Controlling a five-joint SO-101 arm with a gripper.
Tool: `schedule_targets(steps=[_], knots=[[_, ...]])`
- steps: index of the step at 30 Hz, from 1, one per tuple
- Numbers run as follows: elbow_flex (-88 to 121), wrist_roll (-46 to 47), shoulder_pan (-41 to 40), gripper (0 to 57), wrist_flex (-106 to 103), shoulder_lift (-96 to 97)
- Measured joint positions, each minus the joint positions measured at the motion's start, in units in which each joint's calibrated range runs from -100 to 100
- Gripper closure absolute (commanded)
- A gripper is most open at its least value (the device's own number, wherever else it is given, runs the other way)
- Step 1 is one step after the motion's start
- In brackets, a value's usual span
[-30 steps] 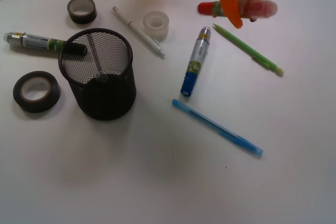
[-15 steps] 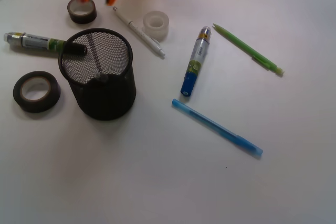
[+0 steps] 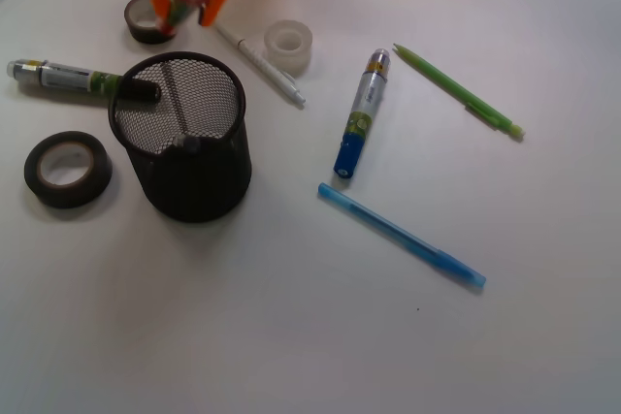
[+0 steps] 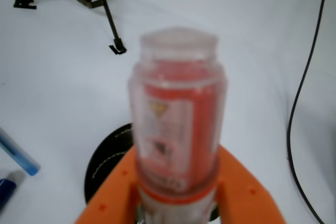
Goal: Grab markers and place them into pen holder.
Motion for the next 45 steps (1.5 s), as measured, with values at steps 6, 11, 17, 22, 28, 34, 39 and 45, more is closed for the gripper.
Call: schedule_targets(steps=[6, 11, 17, 22, 28, 34, 39, 45], knots=[[-4.9, -2.5, 0.2, 57.0, 2.2, -0.1], [-3.2, -6.0, 0.4, 57.0, -9.4, 3.7], [7.4, -8.9, 0.9, 57.0, -33.4, 6.9], [15.0, -9.3, 0.7, 55.0, -43.1, 6.9], [23.5, -11.3, -0.5, 31.3, -51.9, 6.9], [25.1, -11.1, -1.8, 25.8, -54.0, 6.8], [25.1, -8.1, -3.2, 25.8, -53.7, 6.8], [18.1, -0.1, -6.4, 25.8, -39.0, 4.5]])
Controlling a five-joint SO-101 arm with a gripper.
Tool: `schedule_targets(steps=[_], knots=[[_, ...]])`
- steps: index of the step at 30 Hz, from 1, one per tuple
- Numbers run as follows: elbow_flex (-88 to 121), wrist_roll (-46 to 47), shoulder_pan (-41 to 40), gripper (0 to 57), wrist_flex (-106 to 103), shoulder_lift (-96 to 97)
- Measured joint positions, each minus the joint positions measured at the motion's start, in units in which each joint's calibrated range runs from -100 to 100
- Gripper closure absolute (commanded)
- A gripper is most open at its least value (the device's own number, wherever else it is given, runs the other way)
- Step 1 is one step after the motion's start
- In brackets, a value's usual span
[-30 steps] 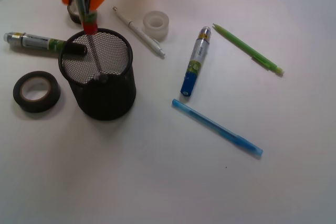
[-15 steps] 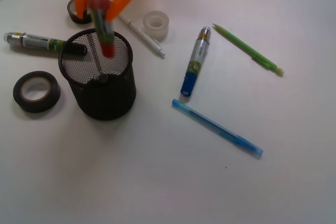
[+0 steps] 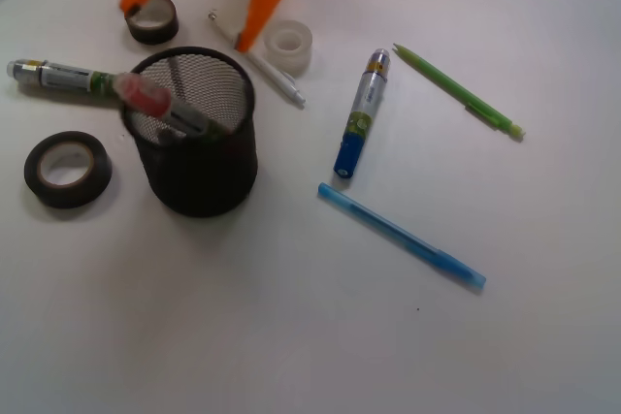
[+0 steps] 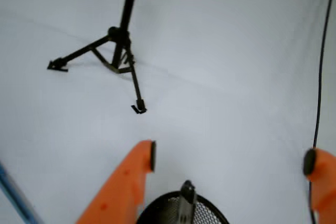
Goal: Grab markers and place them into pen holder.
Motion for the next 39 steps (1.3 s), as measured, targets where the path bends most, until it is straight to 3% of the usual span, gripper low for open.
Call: schedule_targets(steps=[6, 12, 24, 30, 39], knots=[[-15.0, 6.6, -3.8, 25.9, 35.8, -6.4], [-19.1, 0.4, -11.8, 25.9, 61.3, -7.3], [-12.7, -29.3, -21.8, 25.9, 62.5, -4.5], [-12.6, -32.7, -22.1, 26.0, 62.5, 5.7], [-20.8, -30.5, -22.2, 26.0, 63.2, 25.6]])
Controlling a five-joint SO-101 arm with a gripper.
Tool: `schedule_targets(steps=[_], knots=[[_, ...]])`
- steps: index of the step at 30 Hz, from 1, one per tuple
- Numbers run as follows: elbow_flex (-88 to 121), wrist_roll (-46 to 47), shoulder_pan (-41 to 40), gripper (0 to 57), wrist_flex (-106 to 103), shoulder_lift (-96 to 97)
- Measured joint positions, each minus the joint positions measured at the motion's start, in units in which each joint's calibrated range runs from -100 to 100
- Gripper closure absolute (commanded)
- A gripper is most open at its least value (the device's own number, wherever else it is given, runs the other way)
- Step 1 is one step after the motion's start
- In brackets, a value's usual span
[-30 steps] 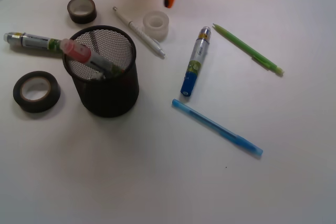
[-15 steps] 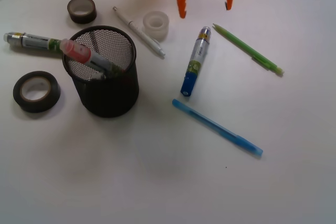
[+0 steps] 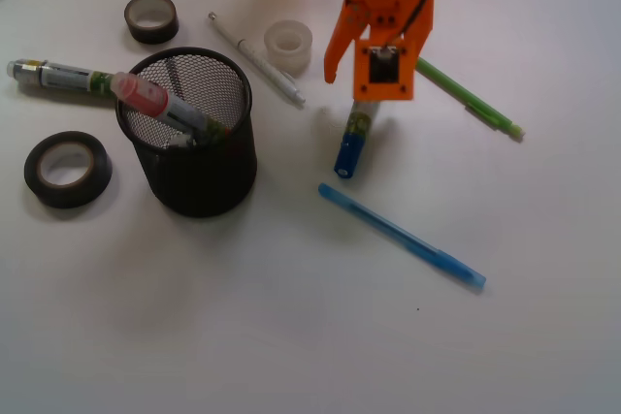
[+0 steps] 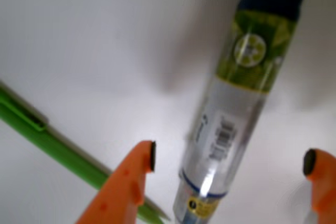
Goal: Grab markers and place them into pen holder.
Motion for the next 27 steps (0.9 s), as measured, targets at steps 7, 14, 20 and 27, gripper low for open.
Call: schedule_targets(steps=[7, 14, 20, 27], knots=[[-7.1, 1.2, 0.6, 26.1, 0.0, 9.6], [-11.7, 1.3, 2.1, 40.0, 0.0, 15.1], [-16.7, 3.9, 3.9, 57.0, -0.6, 19.0], [-19.3, 4.8, 4.1, 56.9, -0.7, 20.9]])
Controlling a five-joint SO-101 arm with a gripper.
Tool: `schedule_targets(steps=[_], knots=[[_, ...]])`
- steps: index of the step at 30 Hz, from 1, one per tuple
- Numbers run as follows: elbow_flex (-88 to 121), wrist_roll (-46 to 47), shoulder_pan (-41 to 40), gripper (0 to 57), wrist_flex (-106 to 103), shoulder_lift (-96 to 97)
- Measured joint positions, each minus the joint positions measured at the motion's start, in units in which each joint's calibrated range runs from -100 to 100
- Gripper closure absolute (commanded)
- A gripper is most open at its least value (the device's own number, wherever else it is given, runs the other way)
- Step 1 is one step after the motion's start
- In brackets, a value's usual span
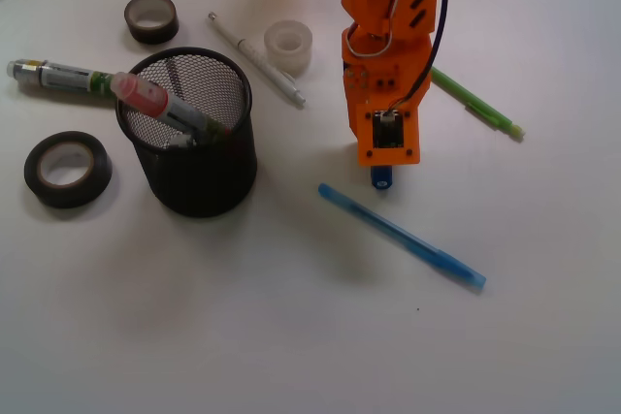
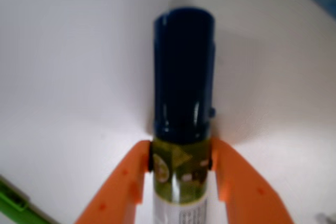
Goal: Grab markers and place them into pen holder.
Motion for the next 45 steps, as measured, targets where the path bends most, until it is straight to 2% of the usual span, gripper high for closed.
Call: schedule_targets(steps=[10, 16, 22, 27, 34, 45], knots=[[-2.9, 4.6, -0.4, 56.8, 1.0, -2.5], [-6.8, 7.5, -0.3, 56.8, 1.0, -14.5], [-6.9, 7.8, 3.8, 56.8, 3.9, -30.8], [-6.9, 12.6, 9.2, 56.8, 1.4, -39.3], [-0.4, 17.2, 17.6, 56.9, -13.2, -43.8], [38.7, 13.1, 22.3, 56.9, -56.8, -54.1]])
